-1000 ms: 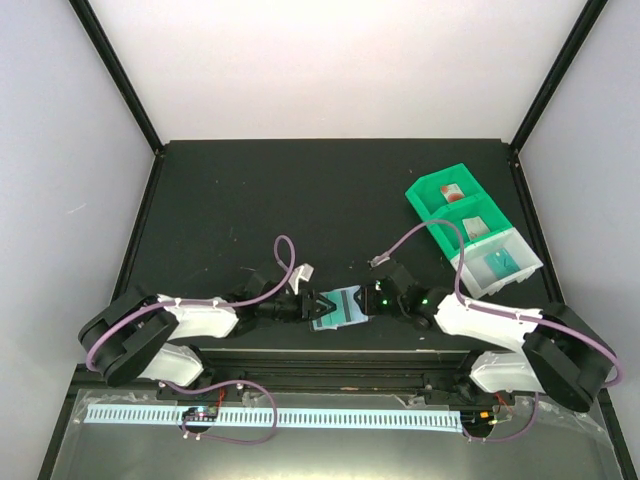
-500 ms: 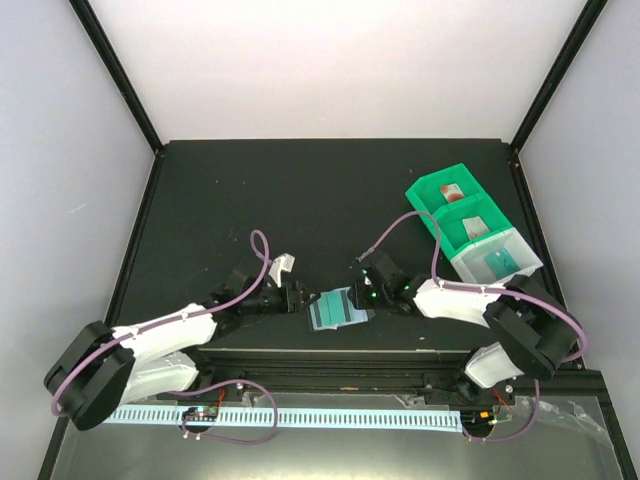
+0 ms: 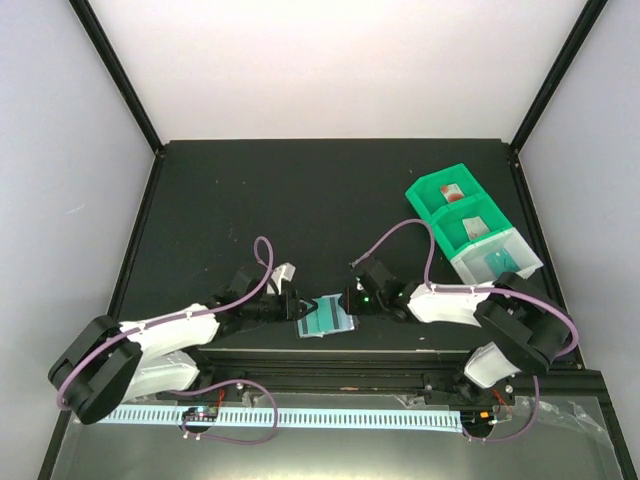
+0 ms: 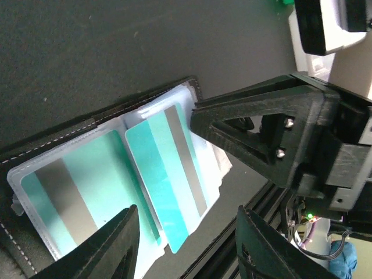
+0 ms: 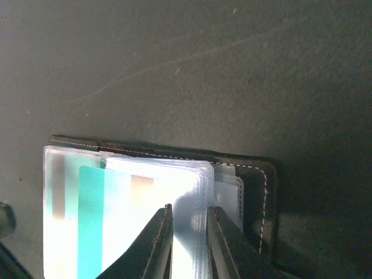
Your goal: Take the credit cards out of the card holder
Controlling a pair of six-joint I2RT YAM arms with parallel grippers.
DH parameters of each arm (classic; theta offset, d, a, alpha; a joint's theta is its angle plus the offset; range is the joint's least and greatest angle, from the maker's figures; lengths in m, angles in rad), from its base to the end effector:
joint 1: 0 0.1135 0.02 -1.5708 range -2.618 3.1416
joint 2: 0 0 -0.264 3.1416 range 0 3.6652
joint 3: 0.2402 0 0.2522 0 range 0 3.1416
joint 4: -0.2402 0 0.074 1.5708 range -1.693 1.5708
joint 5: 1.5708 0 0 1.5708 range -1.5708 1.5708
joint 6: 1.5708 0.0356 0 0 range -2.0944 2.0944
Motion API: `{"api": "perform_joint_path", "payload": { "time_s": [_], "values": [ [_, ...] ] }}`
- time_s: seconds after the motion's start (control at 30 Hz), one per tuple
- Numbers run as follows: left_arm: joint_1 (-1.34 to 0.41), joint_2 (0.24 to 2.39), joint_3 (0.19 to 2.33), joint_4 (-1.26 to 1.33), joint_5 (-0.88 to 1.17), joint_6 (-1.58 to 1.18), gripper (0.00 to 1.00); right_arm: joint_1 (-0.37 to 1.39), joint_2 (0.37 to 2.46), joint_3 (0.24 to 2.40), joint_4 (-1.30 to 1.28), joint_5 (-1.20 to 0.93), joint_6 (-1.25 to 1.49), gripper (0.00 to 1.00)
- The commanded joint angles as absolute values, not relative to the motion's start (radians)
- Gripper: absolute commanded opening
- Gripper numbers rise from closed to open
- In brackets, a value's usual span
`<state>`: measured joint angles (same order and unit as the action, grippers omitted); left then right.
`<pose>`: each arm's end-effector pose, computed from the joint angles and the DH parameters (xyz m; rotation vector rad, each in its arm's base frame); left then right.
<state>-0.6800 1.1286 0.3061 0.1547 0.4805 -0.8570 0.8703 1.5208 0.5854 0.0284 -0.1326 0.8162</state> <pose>0.1456 -0.1389 0.1480 0.0750 2.5191 -1.2843 0.1690 0.2078 0.1295 -0.1338 2.6785 0.8085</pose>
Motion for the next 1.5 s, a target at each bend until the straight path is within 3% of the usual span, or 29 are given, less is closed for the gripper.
{"api": "perform_joint_path", "payload": {
  "time_s": [0.0,0.2,0.37,0.63,0.93,1.27,1.47],
  "values": [
    [-0.682,1.161,0.291,0.208,0.511,-0.870,0.46,0.896,1.503,0.554,0.031,-0.158,0.906,0.18],
    [-0.684,1.202,0.257,0.265,0.518,-0.887,0.42,0.897,1.377,0.523,-0.017,-0.105,0.880,0.16],
    [-0.692,1.233,0.251,0.294,0.517,-0.891,0.42,0.897,1.336,0.506,-0.012,-0.163,0.849,0.29],
    [-0.716,1.330,0.262,0.377,0.522,-0.927,0.40,0.903,1.390,0.491,-0.009,-0.181,0.846,0.35],
    [-0.730,1.353,0.276,0.381,0.507,-0.938,0.32,0.940,1.433,0.475,0.040,-0.164,0.871,0.20],
    [-0.734,1.388,0.279,0.416,0.500,-0.957,0.23,0.942,1.387,0.445,0.034,-0.106,0.892,0.18],
    [-0.735,1.386,0.265,0.460,0.515,-0.982,0.10,0.942,1.390,0.432,0.068,-0.122,0.897,0.16]
  ]
}}
